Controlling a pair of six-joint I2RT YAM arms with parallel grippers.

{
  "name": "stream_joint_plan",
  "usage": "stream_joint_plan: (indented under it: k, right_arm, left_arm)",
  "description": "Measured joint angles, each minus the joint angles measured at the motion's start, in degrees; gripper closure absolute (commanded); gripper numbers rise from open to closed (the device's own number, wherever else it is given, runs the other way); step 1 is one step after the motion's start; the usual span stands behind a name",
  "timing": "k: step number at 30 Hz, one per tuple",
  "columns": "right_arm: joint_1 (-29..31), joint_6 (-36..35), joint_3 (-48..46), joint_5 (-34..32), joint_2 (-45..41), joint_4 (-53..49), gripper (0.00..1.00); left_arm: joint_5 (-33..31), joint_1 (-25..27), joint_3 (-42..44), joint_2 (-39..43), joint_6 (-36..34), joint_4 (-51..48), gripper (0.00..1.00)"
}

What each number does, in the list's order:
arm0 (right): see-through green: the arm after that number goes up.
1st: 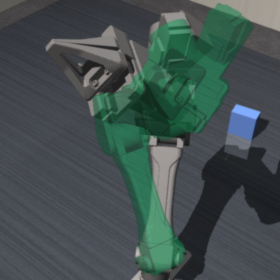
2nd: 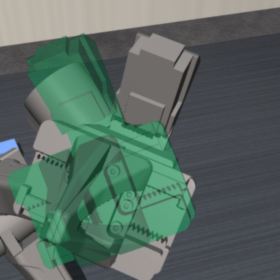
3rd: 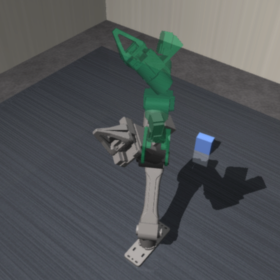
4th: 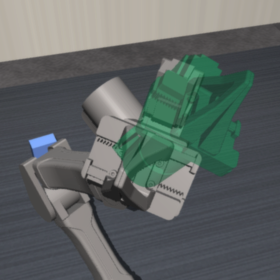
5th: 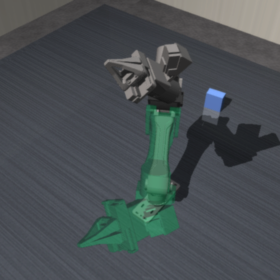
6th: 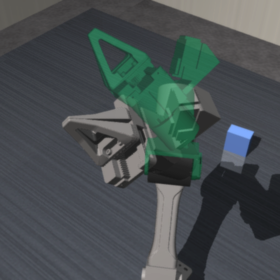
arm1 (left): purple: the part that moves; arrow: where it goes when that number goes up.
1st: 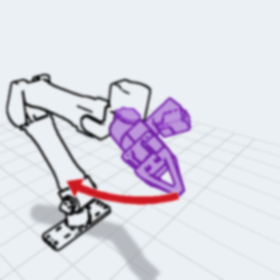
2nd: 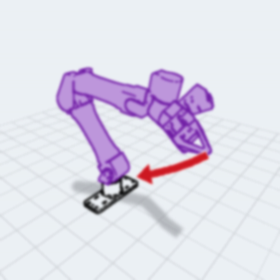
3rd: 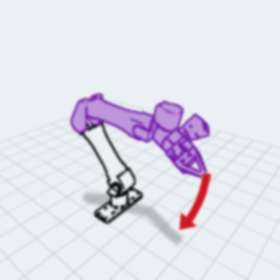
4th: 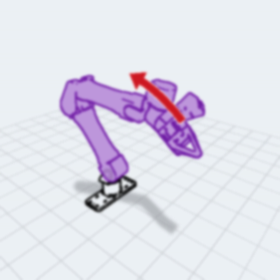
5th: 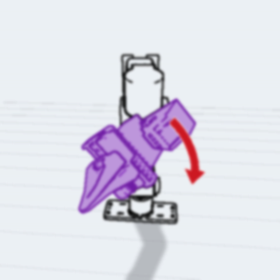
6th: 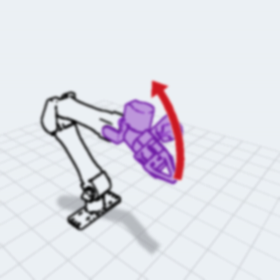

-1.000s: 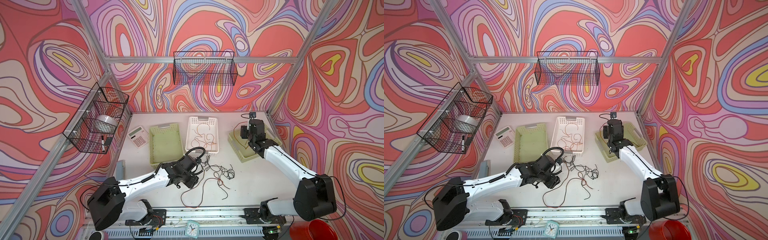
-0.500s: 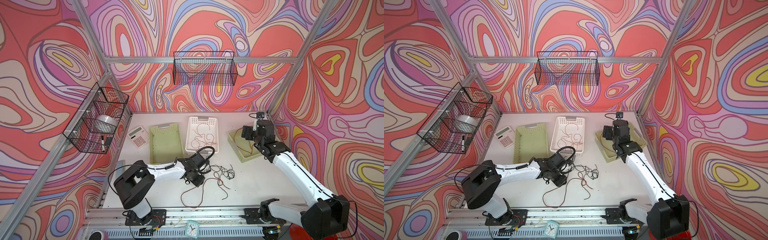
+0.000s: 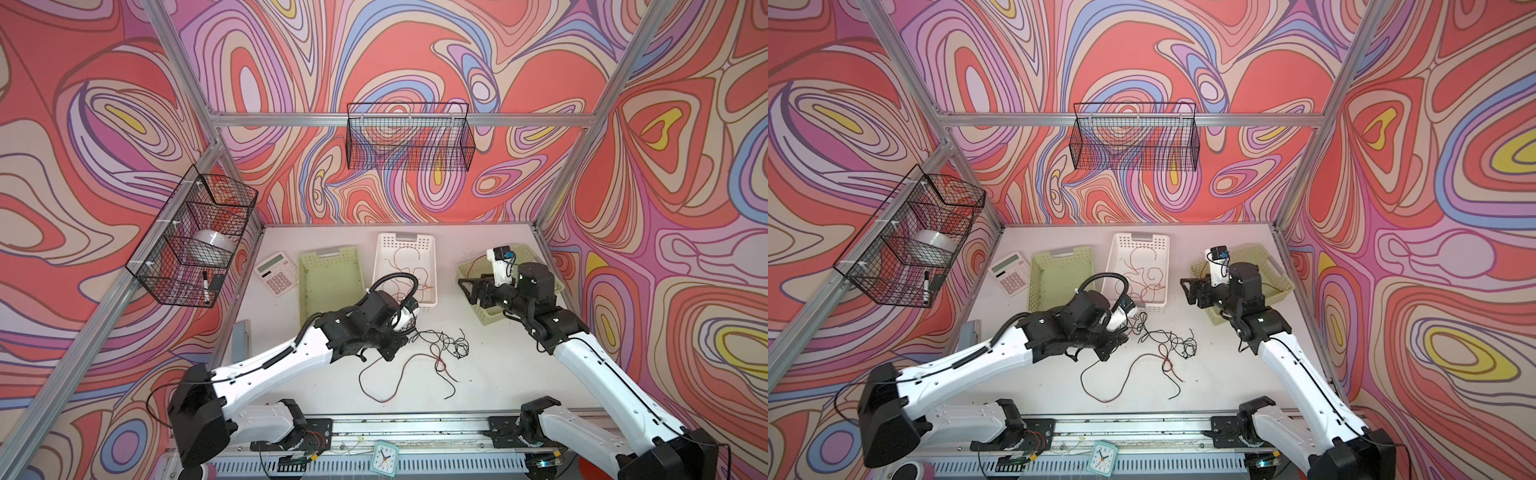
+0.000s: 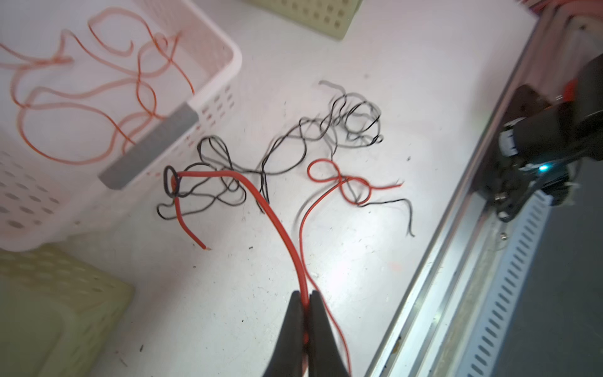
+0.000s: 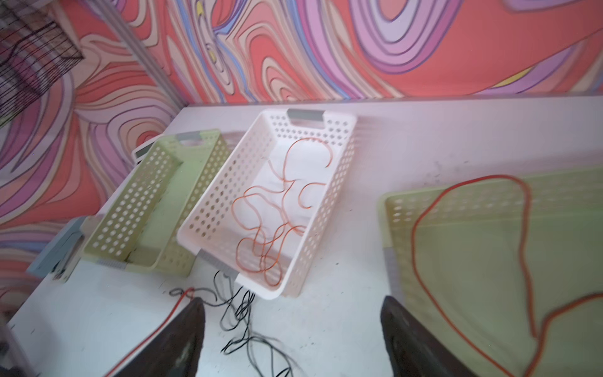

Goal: Untangle the cables

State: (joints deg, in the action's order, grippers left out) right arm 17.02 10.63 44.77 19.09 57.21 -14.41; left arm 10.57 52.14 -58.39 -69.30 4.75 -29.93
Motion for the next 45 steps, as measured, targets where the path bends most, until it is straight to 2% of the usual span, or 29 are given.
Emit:
stream_joint_plan:
  k: [6, 11, 16, 26, 31, 36, 40, 45]
  right_arm:
    - [10.9, -0.5, -1.3, 6.6, 1.9, 7.1, 0.11]
    - [13.4, 1.0, -3.2, 7.8, 4.3, 15.8, 0.11]
    - [14.4, 4.0, -4.7, 7.3, 8.3, 21.7, 0.15]
    - [15.8, 5.8, -5.0, -2.0, 8.3, 8.4, 0.26]
    - [20.7, 9.1, -5.0, -6.9, 9.0, 3.2, 0.27]
    - [27.9, 12.1, -5.0, -10.2, 17.3, 4.8, 0.28]
    - [30.2, 14.6, -5.0, -12.6, 23.9, 7.8, 0.38]
    - [30.2, 16.3, -5.0, -17.0, 27.5, 9.8, 0.60]
  left_arm:
    - [2.3, 0.0, -10.4, 0.7, -4.1, -5.1, 1.00]
    - [4.1, 0.0, -17.6, -2.4, -7.8, -9.7, 1.00]
    - [4.4, -0.2, -21.7, -3.9, -10.3, -11.9, 1.00]
    - [-0.3, -3.8, -30.1, -1.9, -13.2, -14.6, 1.00]
    - [-2.6, -5.4, -31.2, 2.0, -14.1, -14.4, 1.00]
    - [-3.1, -5.7, -33.1, 3.2, -14.6, -13.8, 1.00]
    - [-2.8, -5.7, -34.7, 2.8, -14.6, -12.4, 1.00]
    - [-2.7, -5.7, -37.1, 2.3, -14.6, -11.4, 1.00]
